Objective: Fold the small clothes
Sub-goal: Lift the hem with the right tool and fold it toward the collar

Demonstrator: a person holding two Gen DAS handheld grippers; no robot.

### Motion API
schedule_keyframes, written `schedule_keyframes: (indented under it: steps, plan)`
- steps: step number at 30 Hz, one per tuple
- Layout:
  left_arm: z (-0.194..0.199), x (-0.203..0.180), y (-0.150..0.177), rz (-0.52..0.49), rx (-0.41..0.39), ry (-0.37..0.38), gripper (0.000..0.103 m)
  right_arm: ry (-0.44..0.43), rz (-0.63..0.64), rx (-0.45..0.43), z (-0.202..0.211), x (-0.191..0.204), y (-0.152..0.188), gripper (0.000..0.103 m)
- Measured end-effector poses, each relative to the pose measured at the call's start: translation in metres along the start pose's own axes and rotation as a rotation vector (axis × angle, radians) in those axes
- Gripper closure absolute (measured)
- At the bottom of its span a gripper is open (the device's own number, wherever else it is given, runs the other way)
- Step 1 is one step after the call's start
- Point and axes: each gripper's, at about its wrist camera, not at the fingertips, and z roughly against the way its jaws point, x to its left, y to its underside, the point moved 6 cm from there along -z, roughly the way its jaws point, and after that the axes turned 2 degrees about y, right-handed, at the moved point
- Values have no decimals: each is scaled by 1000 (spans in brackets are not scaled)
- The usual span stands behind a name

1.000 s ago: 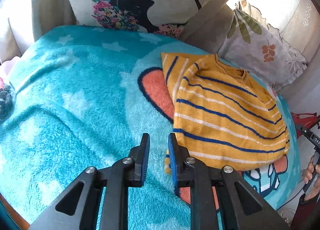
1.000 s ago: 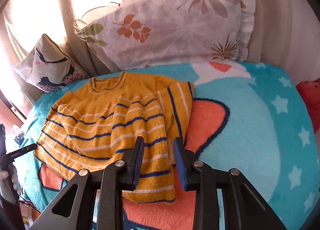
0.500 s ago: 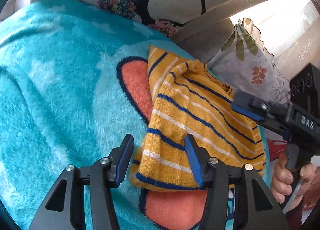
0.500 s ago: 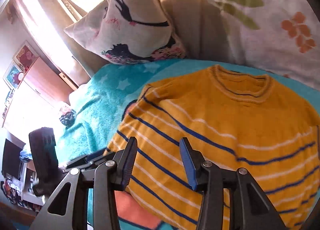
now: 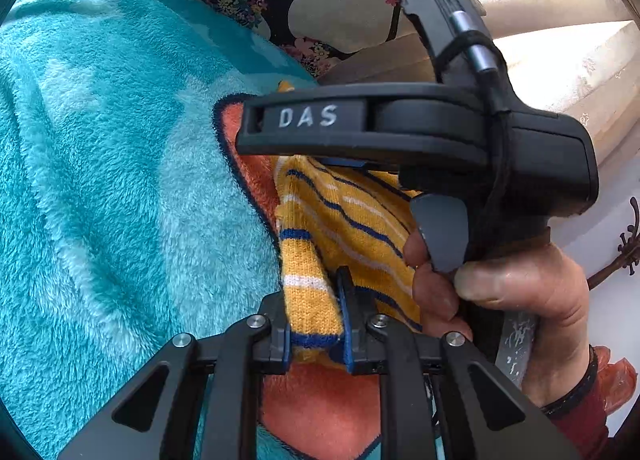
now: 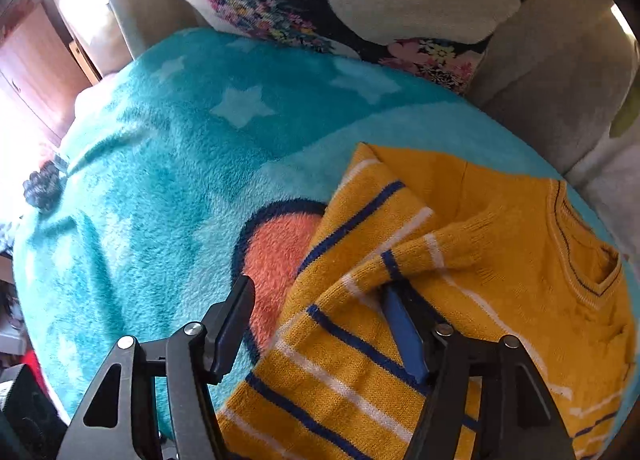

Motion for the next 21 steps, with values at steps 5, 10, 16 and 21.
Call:
schedule_keyframes:
  steps: [5,10,16,21]
  plan:
    - [6,-4,2,-31,-18,-27,85,81,8,-54,6,-6,3,88]
    - [24,-17,4,-58,-11,-55,83,-49,-104,-126,34,-34,10,92]
    - [81,-48,2,-134,-91,-25,68,-174,-237,-264,92,-99,35,92]
    - [73,-65,15,-173,-64,-60,67,-204,-378,-361,132,-177,92,92]
